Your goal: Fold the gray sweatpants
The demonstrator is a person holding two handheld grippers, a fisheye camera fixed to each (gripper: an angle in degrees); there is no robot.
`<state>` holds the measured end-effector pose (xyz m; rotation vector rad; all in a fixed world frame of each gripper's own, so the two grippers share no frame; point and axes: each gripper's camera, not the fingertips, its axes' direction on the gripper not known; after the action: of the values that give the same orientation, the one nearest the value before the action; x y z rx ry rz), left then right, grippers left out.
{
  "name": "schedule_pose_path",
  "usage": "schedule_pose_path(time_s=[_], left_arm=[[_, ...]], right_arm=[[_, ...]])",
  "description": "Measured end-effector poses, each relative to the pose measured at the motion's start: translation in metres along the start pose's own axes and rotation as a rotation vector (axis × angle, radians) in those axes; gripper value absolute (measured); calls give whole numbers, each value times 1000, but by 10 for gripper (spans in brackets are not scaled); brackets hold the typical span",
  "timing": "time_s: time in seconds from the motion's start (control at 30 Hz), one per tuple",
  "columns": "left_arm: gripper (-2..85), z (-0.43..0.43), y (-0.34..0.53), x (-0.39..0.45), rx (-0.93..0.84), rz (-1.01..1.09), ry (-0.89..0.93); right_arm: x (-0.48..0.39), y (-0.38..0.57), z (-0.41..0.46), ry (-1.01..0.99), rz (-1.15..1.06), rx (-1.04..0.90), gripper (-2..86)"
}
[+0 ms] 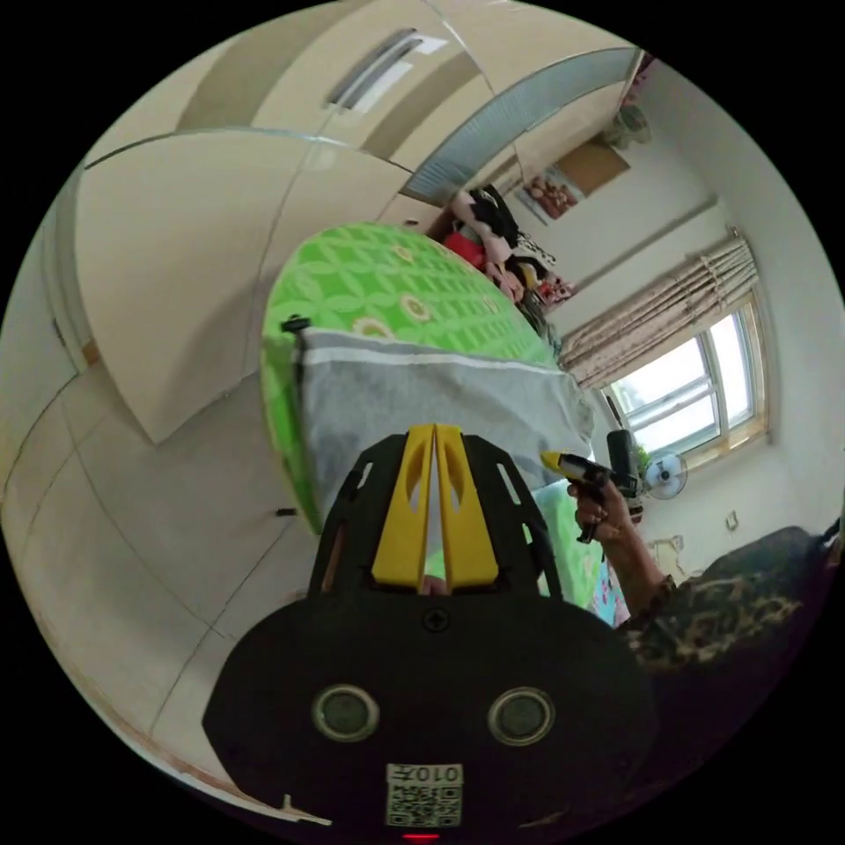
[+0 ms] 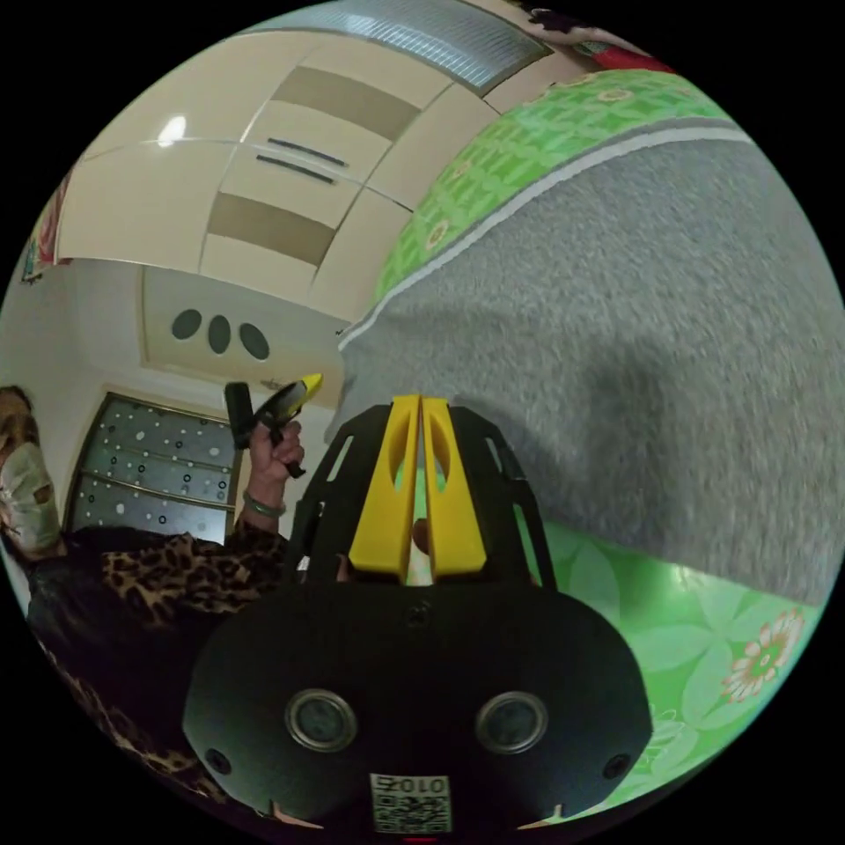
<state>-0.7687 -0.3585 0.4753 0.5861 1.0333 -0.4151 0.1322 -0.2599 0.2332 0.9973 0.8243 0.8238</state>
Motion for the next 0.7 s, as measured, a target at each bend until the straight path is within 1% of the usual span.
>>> schedule_pose_path(time_s=[0.1,0.17,0.3,0.37,0.4,0.47,0.5,0.57,0.67,0.7], left_arm=[[-2,35,-29,-5,-12,4,-3],[-2,59,-47,-1,-39,20,30],[-3,94,-58,35,-53,116,91],[-3,131,-60,47,-111,152,87],[-3,141,-61,46,-131,143,74],[-3,178,-60,28,-235,90,-2],[-3,177,-59,24,-203,80,16],[-3,184,-58,14,-214,33,73],[-3,188,-54,14,-188,35,57],[-3,187,-52,12,-175,25,45]], right_arm=[[-9,-25,-2,-38,-3,51,24],[-7,-41,-6,-21,25,76,24],[1,-66,-10,-56,69,120,23],[7,-71,-5,-42,104,97,21],[11,-73,3,19,148,53,20],[14,-71,-1,-29,139,96,18],[16,-72,-3,-49,136,96,17],[15,-78,-6,-55,114,88,17],[10,-85,-16,-97,100,54,18],[5,-83,-36,-109,71,61,18]])
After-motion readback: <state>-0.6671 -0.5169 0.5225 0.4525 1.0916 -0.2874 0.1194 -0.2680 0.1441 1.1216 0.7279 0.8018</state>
